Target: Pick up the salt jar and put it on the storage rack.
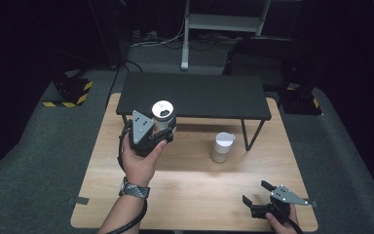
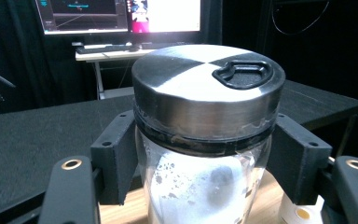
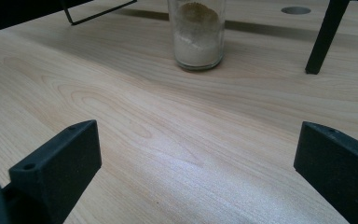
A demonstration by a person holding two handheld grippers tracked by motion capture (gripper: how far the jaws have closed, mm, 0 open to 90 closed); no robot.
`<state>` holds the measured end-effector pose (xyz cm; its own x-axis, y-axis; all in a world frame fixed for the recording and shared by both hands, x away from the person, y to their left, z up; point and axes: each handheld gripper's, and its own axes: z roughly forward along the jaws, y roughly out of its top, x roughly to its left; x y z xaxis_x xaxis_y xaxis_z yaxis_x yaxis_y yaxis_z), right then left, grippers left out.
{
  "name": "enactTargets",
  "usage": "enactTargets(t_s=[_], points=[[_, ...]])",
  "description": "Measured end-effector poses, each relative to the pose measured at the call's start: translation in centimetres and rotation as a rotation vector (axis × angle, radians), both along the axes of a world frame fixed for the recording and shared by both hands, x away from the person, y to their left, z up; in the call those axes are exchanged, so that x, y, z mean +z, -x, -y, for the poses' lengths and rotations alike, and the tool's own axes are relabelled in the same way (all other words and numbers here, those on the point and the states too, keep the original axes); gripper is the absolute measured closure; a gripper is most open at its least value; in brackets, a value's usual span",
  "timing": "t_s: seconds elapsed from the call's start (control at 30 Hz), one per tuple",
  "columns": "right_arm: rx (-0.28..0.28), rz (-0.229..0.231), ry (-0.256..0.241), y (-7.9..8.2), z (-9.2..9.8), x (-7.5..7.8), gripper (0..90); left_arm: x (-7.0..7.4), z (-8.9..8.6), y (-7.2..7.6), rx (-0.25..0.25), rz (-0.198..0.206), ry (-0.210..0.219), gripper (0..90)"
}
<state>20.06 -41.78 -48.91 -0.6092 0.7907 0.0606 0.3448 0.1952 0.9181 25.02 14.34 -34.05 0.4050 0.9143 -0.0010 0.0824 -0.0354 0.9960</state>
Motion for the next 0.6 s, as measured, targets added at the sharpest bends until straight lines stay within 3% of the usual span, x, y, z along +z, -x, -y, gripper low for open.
enactTargets(t_s=[0.6], points=[[0.000, 0.003, -0.005, 0.1, 0.1, -0.1, 0.7, 1.6, 1.5, -2.9, 0.043, 0.002, 0.002, 32.2]])
